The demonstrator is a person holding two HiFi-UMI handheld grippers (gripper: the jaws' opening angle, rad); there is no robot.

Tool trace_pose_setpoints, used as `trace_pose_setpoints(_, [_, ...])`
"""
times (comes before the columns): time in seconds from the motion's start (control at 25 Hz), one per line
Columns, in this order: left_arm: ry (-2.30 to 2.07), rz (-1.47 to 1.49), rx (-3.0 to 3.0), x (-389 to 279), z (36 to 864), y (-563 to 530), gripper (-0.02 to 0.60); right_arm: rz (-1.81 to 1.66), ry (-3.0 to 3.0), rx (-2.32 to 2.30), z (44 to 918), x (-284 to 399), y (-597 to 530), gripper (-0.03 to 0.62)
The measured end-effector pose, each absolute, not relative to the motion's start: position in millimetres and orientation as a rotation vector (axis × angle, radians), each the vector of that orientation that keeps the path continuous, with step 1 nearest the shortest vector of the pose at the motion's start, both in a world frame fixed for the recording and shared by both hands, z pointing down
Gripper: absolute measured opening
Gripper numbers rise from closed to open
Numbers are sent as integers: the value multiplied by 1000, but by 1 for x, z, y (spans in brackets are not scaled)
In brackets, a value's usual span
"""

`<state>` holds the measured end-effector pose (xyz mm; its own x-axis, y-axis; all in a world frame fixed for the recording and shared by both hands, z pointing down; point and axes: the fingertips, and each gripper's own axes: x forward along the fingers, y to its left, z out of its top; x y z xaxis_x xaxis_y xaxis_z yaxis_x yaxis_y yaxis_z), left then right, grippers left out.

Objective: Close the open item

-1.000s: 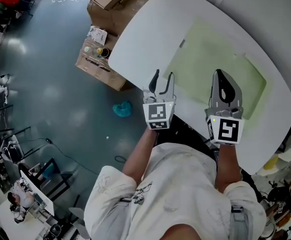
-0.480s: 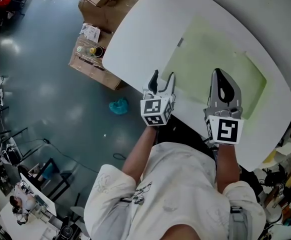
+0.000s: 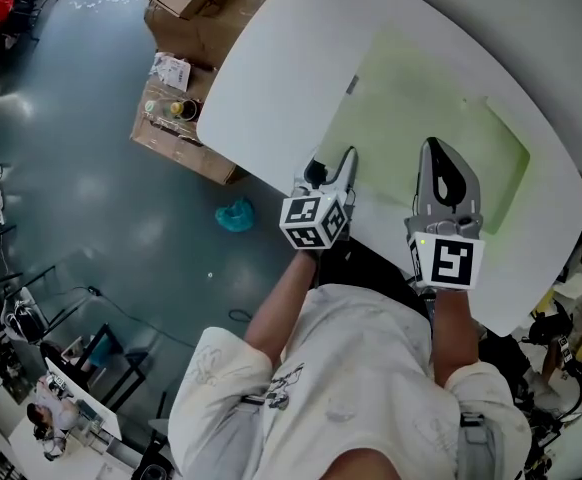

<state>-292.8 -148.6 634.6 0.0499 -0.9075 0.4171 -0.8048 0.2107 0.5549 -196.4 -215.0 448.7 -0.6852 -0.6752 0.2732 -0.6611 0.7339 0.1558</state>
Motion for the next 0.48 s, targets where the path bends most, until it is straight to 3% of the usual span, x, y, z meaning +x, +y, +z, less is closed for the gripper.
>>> trace_pose_setpoints(0.24, [-1730, -197, 1655, -287, 629, -153, 218, -67, -2613, 1074, 449, -191, -215, 2])
trace_pose_setpoints(0.48, [-1719, -216, 1679, -288, 623, -156, 100, -78, -2603, 1106, 446, -189, -213, 2])
